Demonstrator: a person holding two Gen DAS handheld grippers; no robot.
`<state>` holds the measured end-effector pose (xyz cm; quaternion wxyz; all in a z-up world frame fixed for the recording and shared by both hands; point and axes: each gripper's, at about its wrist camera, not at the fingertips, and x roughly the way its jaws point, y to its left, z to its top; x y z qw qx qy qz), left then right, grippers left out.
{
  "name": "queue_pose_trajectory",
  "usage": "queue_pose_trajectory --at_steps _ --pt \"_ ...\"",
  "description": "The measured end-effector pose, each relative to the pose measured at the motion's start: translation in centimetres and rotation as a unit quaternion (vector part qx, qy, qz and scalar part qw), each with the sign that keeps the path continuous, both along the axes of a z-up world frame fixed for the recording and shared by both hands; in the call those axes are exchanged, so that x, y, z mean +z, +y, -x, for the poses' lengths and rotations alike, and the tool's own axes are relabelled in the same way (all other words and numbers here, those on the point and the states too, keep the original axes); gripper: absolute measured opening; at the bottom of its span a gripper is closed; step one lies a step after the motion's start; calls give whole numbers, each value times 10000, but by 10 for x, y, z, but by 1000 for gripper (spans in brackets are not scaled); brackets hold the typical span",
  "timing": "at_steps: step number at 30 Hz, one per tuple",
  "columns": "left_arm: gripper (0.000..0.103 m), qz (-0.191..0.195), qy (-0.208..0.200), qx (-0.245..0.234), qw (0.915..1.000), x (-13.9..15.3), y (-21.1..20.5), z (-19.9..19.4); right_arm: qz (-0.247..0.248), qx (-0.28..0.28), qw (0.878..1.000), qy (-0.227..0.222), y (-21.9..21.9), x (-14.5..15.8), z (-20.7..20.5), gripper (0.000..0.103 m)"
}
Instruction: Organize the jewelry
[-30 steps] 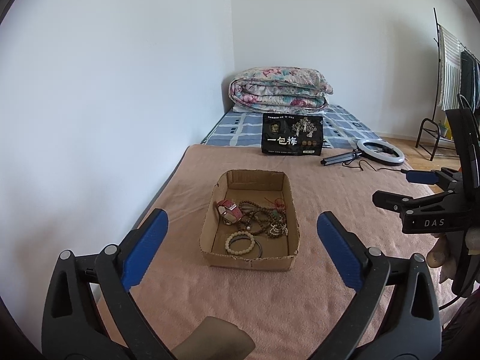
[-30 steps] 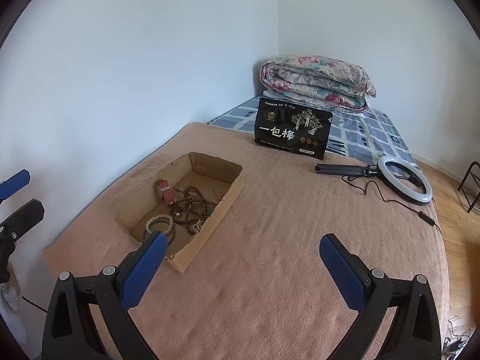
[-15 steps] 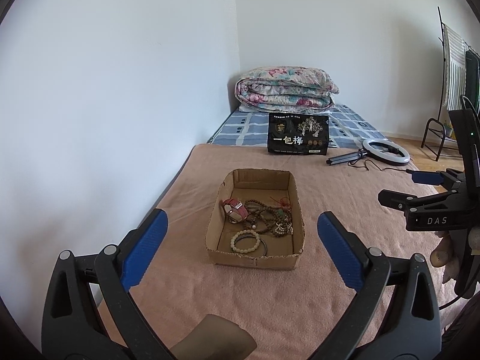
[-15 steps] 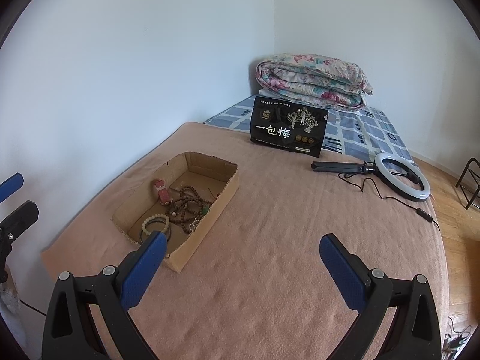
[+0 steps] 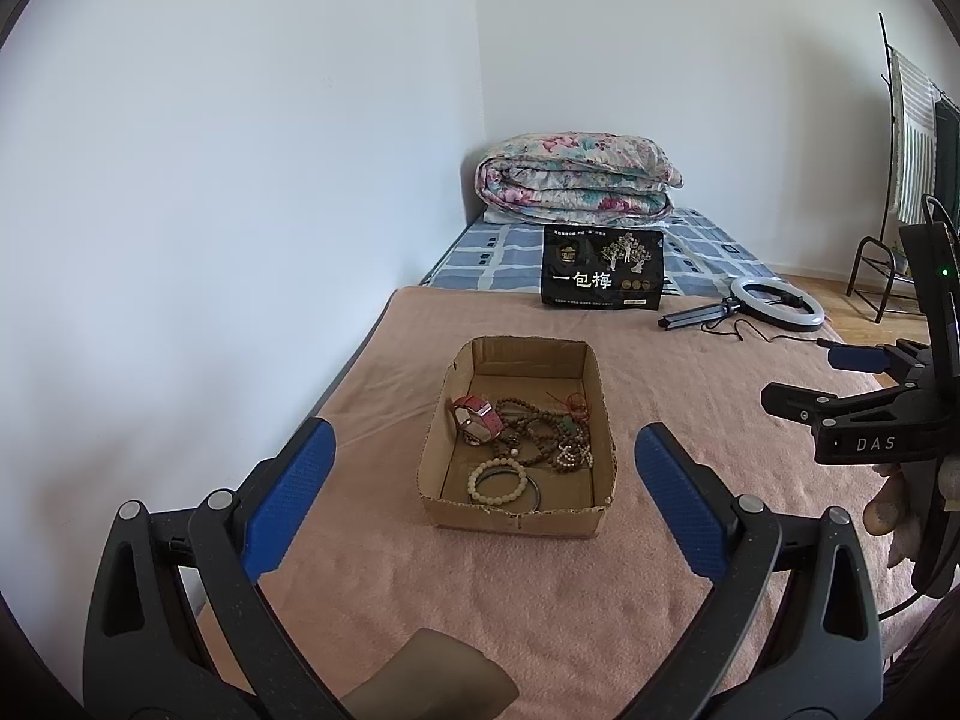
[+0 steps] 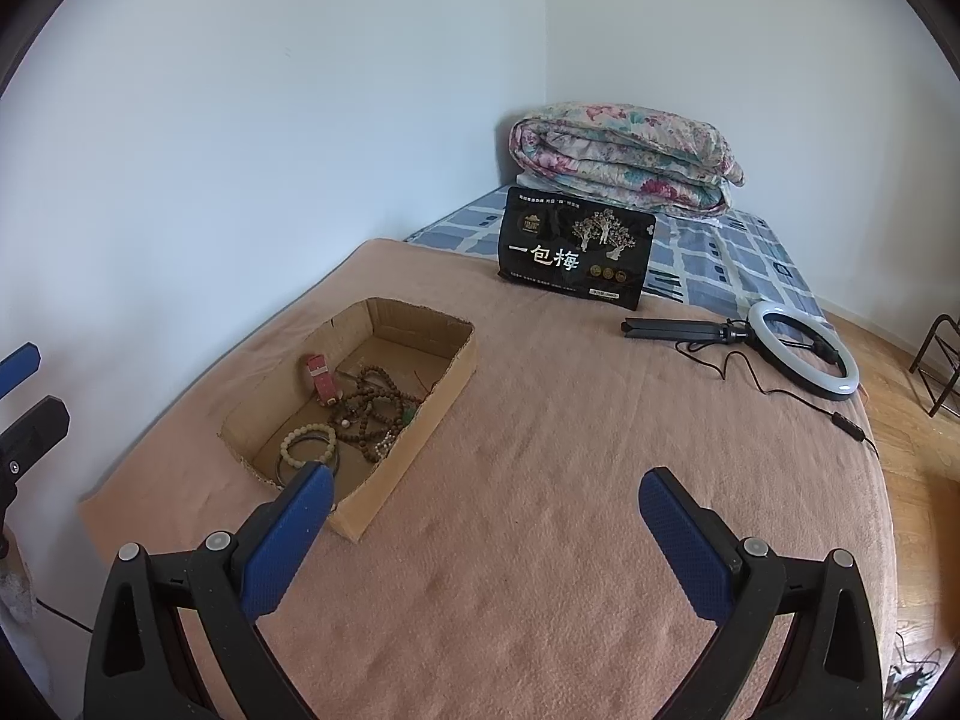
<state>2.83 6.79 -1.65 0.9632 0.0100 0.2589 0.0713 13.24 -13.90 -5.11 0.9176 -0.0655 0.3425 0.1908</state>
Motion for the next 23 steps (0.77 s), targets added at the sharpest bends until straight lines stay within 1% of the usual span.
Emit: queue_pose_trajectory --at_steps 16,23 --pt "102 11 39 -3 10000 -2 2 0 24 37 10000 39 -2 -2 3 103" --pt "102 -41 -53 24 10000 -6 4 1 53 46 10000 43 0 -2 5 103"
